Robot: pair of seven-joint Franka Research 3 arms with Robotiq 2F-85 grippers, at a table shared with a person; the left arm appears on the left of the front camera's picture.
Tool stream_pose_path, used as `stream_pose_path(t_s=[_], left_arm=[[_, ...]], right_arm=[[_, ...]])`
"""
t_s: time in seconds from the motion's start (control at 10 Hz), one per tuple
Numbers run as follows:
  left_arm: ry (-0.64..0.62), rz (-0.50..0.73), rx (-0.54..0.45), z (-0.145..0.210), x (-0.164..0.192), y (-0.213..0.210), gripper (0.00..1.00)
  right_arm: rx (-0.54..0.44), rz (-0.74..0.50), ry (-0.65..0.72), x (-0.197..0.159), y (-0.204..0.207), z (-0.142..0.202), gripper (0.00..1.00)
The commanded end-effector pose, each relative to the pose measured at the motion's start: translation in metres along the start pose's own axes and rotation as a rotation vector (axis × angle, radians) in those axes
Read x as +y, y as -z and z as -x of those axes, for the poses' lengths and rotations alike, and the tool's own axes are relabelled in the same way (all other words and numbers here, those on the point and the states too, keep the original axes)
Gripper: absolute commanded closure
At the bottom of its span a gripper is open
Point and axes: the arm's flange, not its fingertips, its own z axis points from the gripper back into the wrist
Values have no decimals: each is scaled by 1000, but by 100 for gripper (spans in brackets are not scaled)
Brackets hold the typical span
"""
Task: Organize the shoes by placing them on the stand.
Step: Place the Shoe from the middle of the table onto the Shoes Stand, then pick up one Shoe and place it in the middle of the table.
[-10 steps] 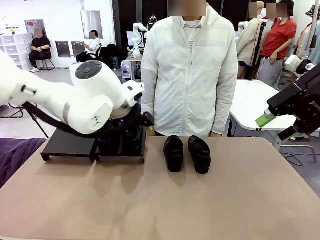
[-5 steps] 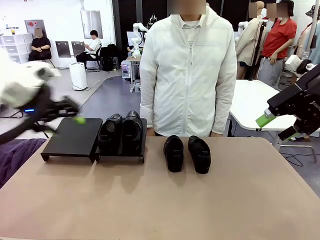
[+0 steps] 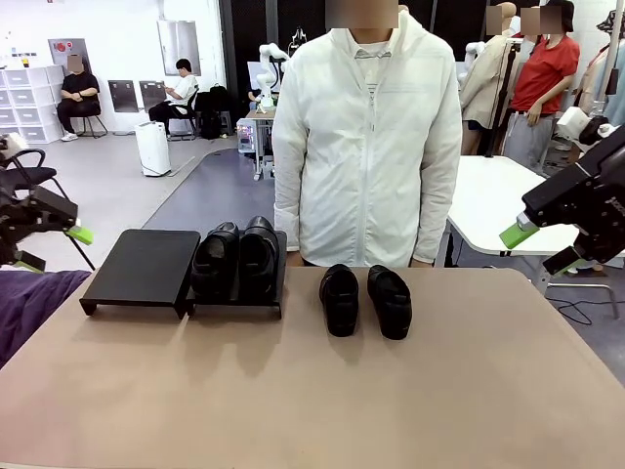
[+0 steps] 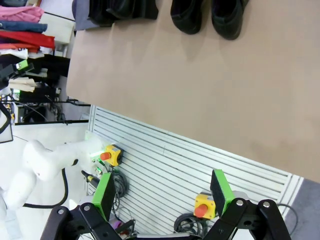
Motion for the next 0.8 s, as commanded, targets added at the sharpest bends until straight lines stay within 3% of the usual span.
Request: stream_pose_path(t_s=[0.0,0.7], left_arm=[[-16,-18,-1,1,-8,3,0],[-16,-18,-1,1,-8,3,0]], right_arm=[[4,-18,2,2,-3,-1,0],[4,-18,2,2,-3,-1,0]])
